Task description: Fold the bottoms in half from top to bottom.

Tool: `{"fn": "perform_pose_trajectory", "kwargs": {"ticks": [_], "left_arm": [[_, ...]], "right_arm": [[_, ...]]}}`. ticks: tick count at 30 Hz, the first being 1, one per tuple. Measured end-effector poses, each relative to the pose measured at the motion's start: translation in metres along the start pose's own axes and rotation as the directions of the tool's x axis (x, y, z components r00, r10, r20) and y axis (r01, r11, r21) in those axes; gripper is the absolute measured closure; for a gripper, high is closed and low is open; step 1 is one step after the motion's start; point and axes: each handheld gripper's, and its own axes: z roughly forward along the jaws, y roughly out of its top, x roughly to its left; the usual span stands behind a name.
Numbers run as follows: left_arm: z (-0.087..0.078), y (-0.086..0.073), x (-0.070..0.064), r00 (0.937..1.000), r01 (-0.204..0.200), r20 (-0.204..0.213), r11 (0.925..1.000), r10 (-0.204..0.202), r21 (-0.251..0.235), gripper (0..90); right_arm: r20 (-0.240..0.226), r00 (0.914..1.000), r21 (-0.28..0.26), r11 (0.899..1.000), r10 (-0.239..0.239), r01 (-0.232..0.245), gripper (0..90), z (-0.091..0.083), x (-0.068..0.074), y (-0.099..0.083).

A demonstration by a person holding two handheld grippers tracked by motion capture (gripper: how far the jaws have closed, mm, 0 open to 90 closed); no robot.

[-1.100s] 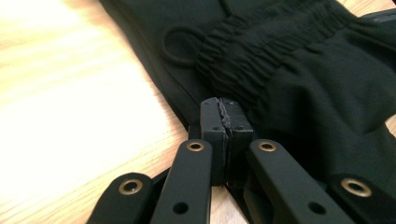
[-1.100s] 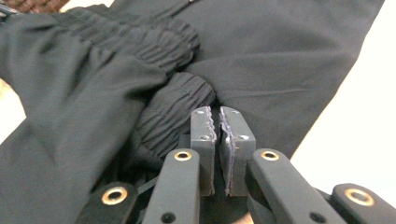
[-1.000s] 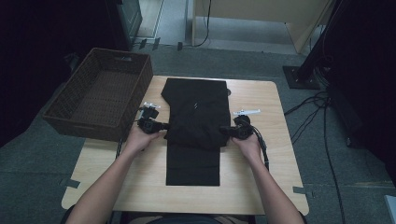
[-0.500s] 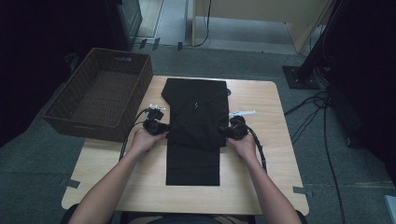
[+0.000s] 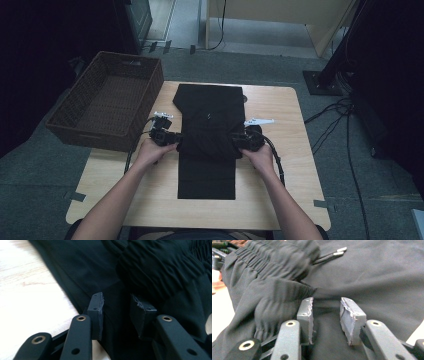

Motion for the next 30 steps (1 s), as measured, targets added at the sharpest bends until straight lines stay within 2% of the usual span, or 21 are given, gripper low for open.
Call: {"fn": "perform_pose_trajectory", "kwargs": {"ticks": [3, 7, 8, 11, 13, 15, 17, 21, 23, 26, 30], "left_arm": [[-0.008, -0.004, -0.007, 0.9999, -0.012, 0.012, 0.9999, 0.012, -0.006, 60.5], [-0.016, -0.015, -0.016, 0.9990, -0.043, -0.012, 0.9984, 0.044, 0.037, 58.0], [-0.018, -0.017, -0.016, 0.9989, -0.044, -0.016, 0.9982, 0.045, 0.041, 56.9], [-0.024, -0.026, -0.021, 0.9995, -0.032, -0.003, 0.9988, 0.033, 0.037, 56.0], [-0.028, -0.031, -0.026, 0.9983, -0.056, -0.015, 0.9972, 0.057, 0.051, 53.7], [-0.031, -0.035, -0.029, 0.9973, -0.068, -0.023, 0.9967, 0.069, 0.044, 51.8], [-0.033, -0.035, -0.029, 0.9968, -0.070, -0.038, 0.9972, 0.071, 0.028, 50.3], [-0.035, -0.033, -0.028, 0.9984, -0.040, -0.041, 0.9989, 0.039, -0.022, 49.5], [-0.033, -0.031, -0.028, 0.9977, -0.044, -0.053, 0.9983, 0.042, -0.039, 49.5], [-0.024, -0.028, -0.026, 0.9973, -0.038, -0.064, 0.9987, 0.036, -0.033, 49.2], [-0.017, -0.029, -0.028, 0.9969, -0.045, -0.066, 0.9990, 0.044, -0.003, 48.6]], "right_arm": [[-0.011, 0.9999, -0.004, 1.000, -0.012, 0.011, 60.5, -0.009, 0.005, -0.003], [-0.008, 0.9984, -0.009, 0.998, -0.056, 0.056, 59.2, -0.021, 0.017, -0.008], [-0.002, 0.9971, -0.007, 0.997, -0.076, 0.076, 59.0, -0.023, 0.020, -0.010], [-0.012, 0.9962, -0.006, 0.996, -0.086, 0.086, 58.2, -0.027, 0.028, -0.019], [-0.012, 0.9942, 0.008, 0.994, -0.107, 0.107, 57.5, -0.028, 0.032, -0.024], [-0.012, 0.9925, 0.024, 0.992, -0.122, 0.122, 56.9, -0.030, 0.036, -0.029], [-0.007, 0.9927, 0.020, 0.993, -0.120, 0.120, 56.8, -0.033, 0.036, -0.031], [-0.007, 0.9952, -0.023, 0.995, -0.098, 0.097, 56.6, -0.039, 0.037, -0.029], [0.010, 0.9933, -0.031, 0.993, -0.115, 0.115, 56.1, -0.038, 0.038, -0.028], [0.023, 0.9937, -0.033, 0.993, -0.110, 0.110, 57.5, -0.032, 0.039, -0.027], [0.005, 0.9966, 0.009, 0.997, -0.082, 0.082, 57.5, -0.021, 0.042, -0.030]]}}
